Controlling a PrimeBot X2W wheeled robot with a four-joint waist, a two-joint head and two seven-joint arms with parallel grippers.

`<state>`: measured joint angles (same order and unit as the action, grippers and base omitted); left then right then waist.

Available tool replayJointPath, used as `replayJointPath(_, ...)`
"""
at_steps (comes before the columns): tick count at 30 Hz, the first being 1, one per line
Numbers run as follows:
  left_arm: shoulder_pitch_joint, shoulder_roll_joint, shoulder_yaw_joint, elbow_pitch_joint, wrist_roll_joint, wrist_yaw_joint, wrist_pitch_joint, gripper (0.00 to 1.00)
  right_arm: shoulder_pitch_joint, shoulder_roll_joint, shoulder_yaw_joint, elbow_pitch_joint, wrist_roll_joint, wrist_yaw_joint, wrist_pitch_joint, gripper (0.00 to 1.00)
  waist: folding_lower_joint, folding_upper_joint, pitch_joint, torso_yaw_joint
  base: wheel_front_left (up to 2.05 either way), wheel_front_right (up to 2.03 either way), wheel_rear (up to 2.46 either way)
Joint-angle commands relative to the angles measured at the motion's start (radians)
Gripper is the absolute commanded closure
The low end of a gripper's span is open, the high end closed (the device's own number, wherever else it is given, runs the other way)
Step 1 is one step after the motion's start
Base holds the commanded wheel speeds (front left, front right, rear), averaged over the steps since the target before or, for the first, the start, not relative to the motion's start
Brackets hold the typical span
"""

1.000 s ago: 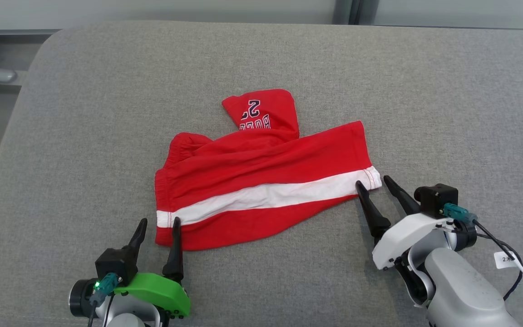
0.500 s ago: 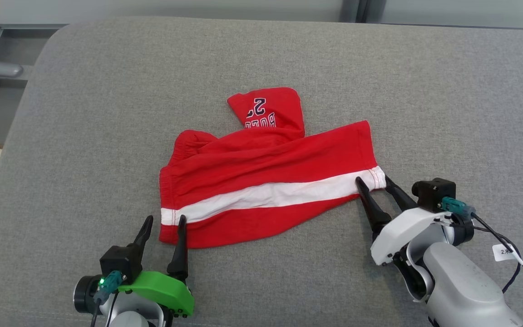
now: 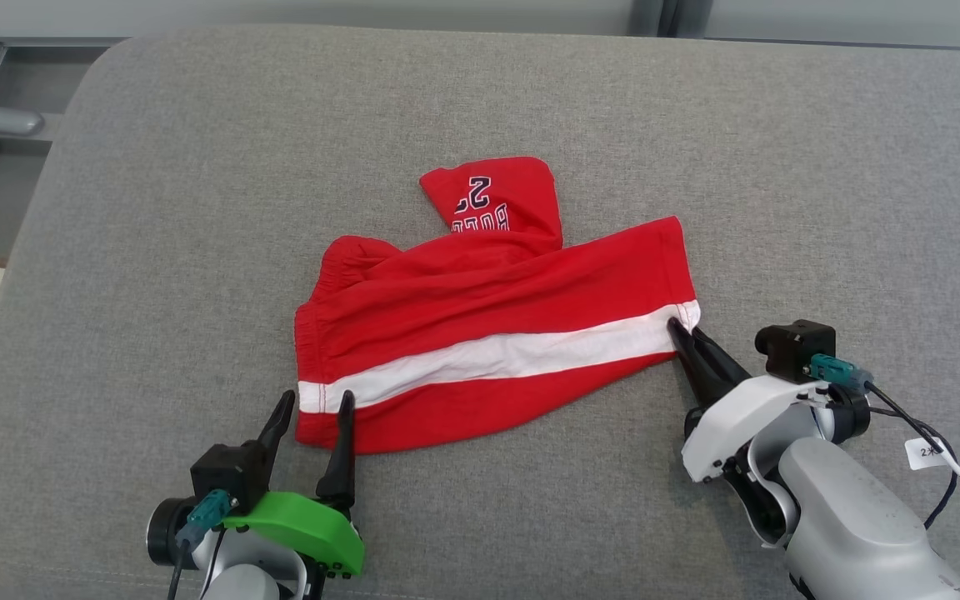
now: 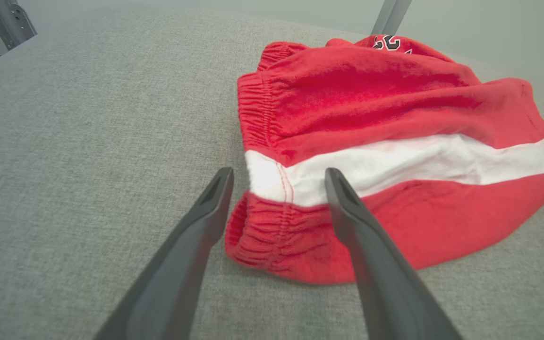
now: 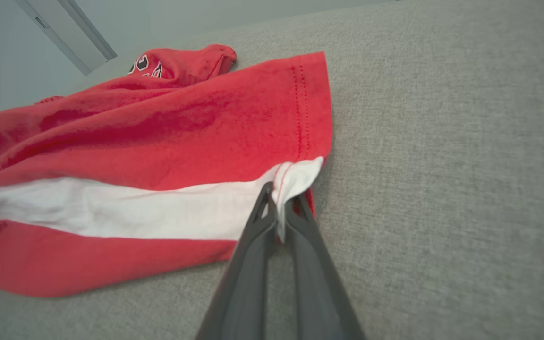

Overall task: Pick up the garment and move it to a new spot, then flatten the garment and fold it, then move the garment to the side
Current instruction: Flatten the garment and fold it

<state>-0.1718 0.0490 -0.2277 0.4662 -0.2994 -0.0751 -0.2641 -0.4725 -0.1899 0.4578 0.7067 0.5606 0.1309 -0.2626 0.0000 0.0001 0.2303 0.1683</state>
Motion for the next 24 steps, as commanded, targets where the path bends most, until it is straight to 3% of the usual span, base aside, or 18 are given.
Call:
replayJointPath(1,-0.014,0.004,0.002,0.003,-0.006,-0.004,0.001,0.00,-0.004,-0.005,-0.001,-0.002,-0.002,-0.001,-0.002,1.00,0.0000,-0.0001,0.000,-0.001,0.00,0.00,0.00)
replayJointPath(11,-0.017,0.004,0.009,0.002,-0.020,-0.020,0.001,0.00,0.001,0.000,-0.001,-0.011,-0.016,-0.001,-0.002,1.00,0.0000,-0.0001,0.000,-0.008,0.00,0.00,0.00)
replayJointPath(13,-0.013,0.004,0.012,0.007,-0.023,-0.021,0.001,0.16,0.002,0.001,-0.002,-0.013,-0.019,-0.001,-0.002,1.00,0.0000,-0.0001,0.001,-0.008,0.00,0.00,0.00)
replayJointPath(14,-0.012,0.004,0.012,0.011,-0.026,-0.022,0.001,0.43,0.002,0.001,-0.003,-0.014,-0.021,-0.001,-0.002,1.00,0.0000,-0.0001,0.001,-0.008,0.00,0.00,0.00)
replayJointPath(15,-0.013,0.004,0.012,0.013,-0.029,-0.023,0.001,0.54,0.002,0.001,-0.005,-0.015,-0.021,-0.001,-0.002,1.00,0.0000,-0.0001,0.002,-0.008,0.00,0.00,0.00)
replayJointPath(16,-0.016,0.004,0.014,0.013,-0.034,-0.025,0.001,0.58,0.003,0.000,-0.006,-0.015,-0.021,-0.001,-0.002,1.00,0.0000,-0.0001,0.003,-0.008,0.00,0.00,0.00)
replayJointPath(17,-0.021,0.004,0.015,0.012,-0.034,-0.027,0.001,0.87,0.002,-0.001,-0.006,-0.016,-0.022,-0.001,-0.002,1.00,0.0000,-0.0001,0.004,-0.008,0.00,0.00,0.00)
replayJointPath(18,-0.024,0.004,0.016,0.012,-0.033,-0.028,0.001,1.00,0.002,-0.001,-0.006,-0.016,-0.023,-0.001,-0.002,1.00,0.0000,-0.0001,0.004,-0.008,0.00,0.00,0.00)
replayJointPath(24,-0.038,0.004,0.026,-0.003,-0.014,-0.037,0.001,1.00,0.004,0.002,-0.023,-0.041,-0.022,-0.001,-0.002,1.00,0.0000,-0.0001,-0.003,-0.016,0.00,0.00,0.00)
